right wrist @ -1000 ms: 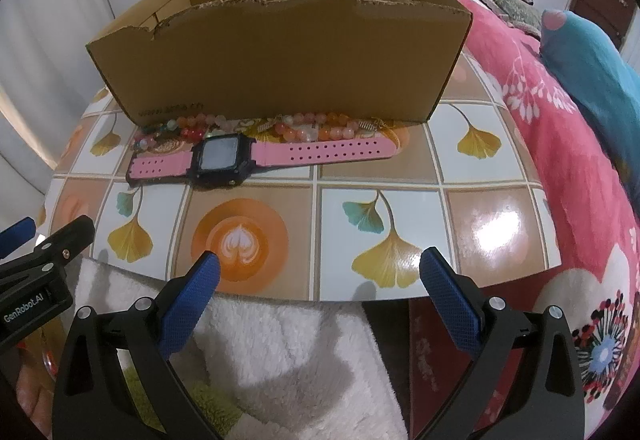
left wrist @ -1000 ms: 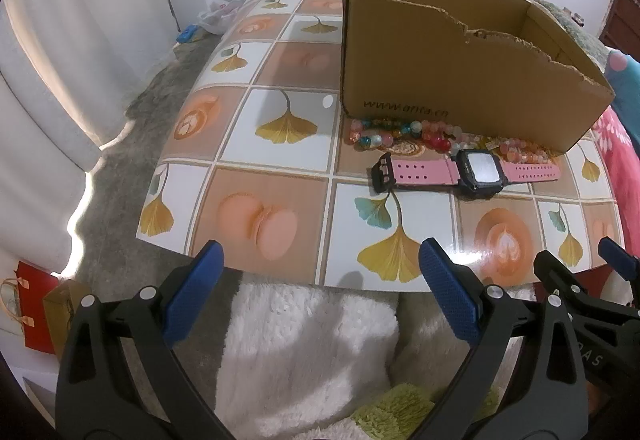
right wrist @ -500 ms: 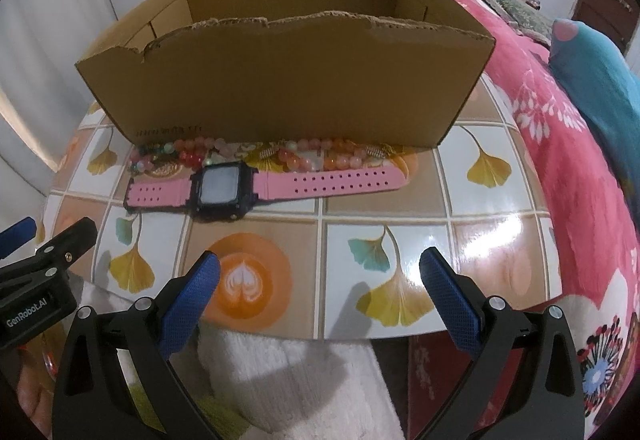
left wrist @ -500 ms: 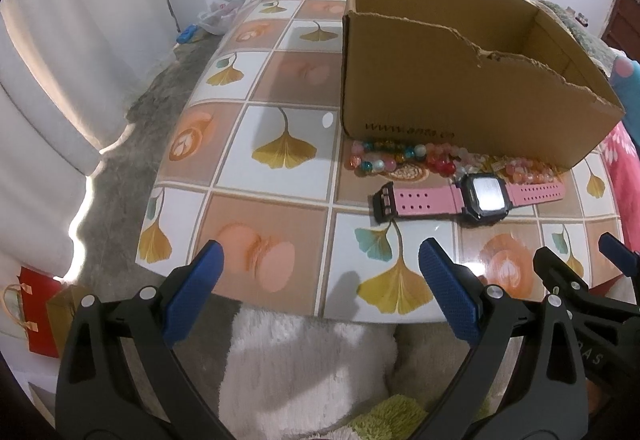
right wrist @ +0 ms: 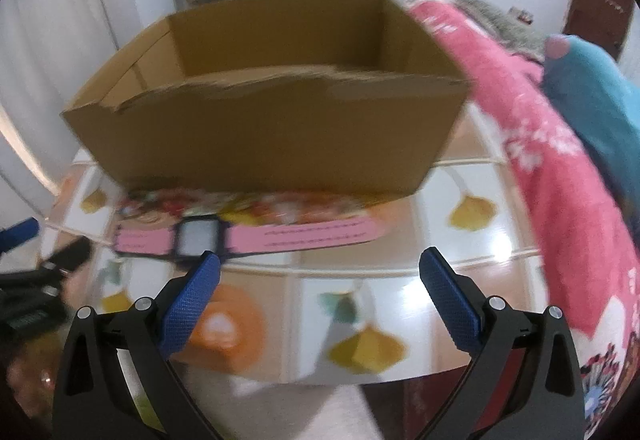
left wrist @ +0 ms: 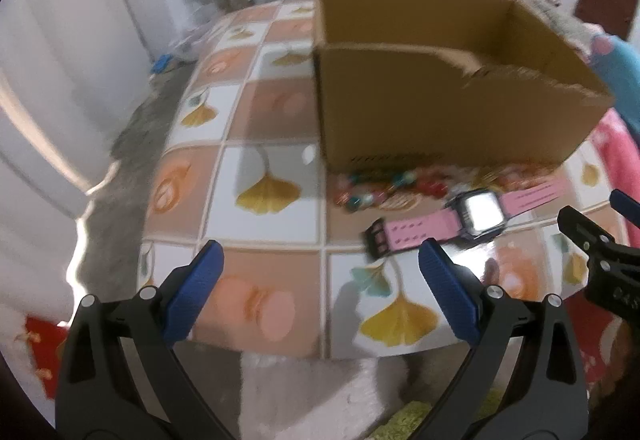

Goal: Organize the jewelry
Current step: 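Move the left gripper to the pink-strapped watch and close on its face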

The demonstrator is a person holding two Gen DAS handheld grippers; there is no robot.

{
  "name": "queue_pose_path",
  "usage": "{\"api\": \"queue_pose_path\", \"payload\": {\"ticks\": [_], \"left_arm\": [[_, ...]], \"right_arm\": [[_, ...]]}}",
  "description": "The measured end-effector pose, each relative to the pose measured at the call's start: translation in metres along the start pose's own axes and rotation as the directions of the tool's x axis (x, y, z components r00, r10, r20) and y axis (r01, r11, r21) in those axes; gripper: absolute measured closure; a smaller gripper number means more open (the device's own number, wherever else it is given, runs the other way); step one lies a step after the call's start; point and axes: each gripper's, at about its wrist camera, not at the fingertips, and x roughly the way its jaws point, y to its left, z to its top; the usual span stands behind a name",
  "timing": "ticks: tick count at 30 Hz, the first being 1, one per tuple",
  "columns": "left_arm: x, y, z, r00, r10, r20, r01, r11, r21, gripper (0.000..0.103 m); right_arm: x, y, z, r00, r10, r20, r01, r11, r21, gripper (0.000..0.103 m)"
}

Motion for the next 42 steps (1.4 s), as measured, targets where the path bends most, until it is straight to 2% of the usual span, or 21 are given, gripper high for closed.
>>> {"api": "queue_pose_path", "payload": {"ticks": [2,5,11,14,18,19,20,23,25,27,29,31,33,36,42], "left_arm": [[-0.004,0.003,-0.002,0.994,-0.095,0.046,0.096,0.995,-0.004,0.008],[-0.005,0.006,-0.006,0.98,-0.182,0.082,0.184,0.983,-0.017,0.008],[-0.003,-0.001,-0.007,0.963,-0.266,0.043,0.265,0.964,0.019,0.009],[-0.002,-0.007,-0.006,0.964,-0.259,0.053,0.256,0.965,0.057,0.009],[0.002,-0.014,-0.005,0.969,-0.24,0.066,0.231,0.965,0.123,0.009],[0.002,-0.018,-0.005,0.968,-0.24,0.072,0.227,0.962,0.152,0.012],[0.003,-0.022,-0.004,0.967,-0.242,0.076,0.225,0.957,0.184,0.021],[0.01,-0.04,-0.003,0.962,-0.266,0.056,0.24,0.928,0.285,0.037],[0.014,-0.054,-0.004,0.959,-0.281,0.039,0.25,0.903,0.351,0.042],[0.018,-0.067,-0.006,0.957,-0.287,0.03,0.249,0.874,0.416,0.042],[0.021,-0.081,-0.008,0.954,-0.3,0.014,0.256,0.837,0.484,0.042],[0.025,-0.092,-0.01,0.954,-0.301,0.0,0.257,0.814,0.521,0.043],[0.032,-0.101,-0.011,0.953,-0.302,-0.025,0.266,0.793,0.548,0.051],[0.039,-0.105,-0.011,0.962,-0.273,-0.031,0.244,0.796,0.554,0.058],[0.039,-0.105,-0.009,0.962,-0.269,-0.045,0.248,0.792,0.559,0.055]], "right_arm": [[-0.002,-0.015,-0.004,0.999,0.008,0.031,-0.008,1.0,-0.005,0.006],[-0.003,-0.034,-0.01,0.997,0.071,0.033,-0.071,0.997,-0.017,0.006],[-0.004,-0.025,-0.006,0.979,0.203,-0.001,-0.202,0.976,-0.077,0.006],[0.001,-0.015,0.0,0.965,0.261,-0.013,-0.261,0.961,-0.095,0.006],[0.008,-0.006,0.007,0.947,0.318,-0.046,-0.321,0.943,-0.085,0.019],[0.011,-0.005,0.008,0.94,0.335,-0.062,-0.339,0.938,-0.072,0.023],[0.013,-0.004,0.008,0.934,0.35,-0.071,-0.354,0.933,-0.061,0.027],[0.023,-0.006,0.012,0.911,0.397,-0.111,-0.399,0.917,0.002,0.037],[0.029,-0.006,0.013,0.897,0.422,-0.13,-0.421,0.906,0.041,0.042],[0.034,-0.009,0.014,0.883,0.449,-0.14,-0.442,0.893,0.081,0.047],[0.036,-0.011,0.014,0.877,0.459,-0.144,-0.449,0.888,0.102,0.049],[0.037,-0.011,0.015,0.879,0.455,-0.143,-0.444,0.89,0.105,0.049],[0.039,-0.012,0.015,0.878,0.457,-0.144,-0.444,0.889,0.115,0.049],[0.039,-0.014,0.017,0.873,0.466,-0.143,-0.451,0.884,0.126,0.049],[0.04,-0.016,0.019,0.866,0.481,-0.139,-0.465,0.875,0.134,0.049]]}}
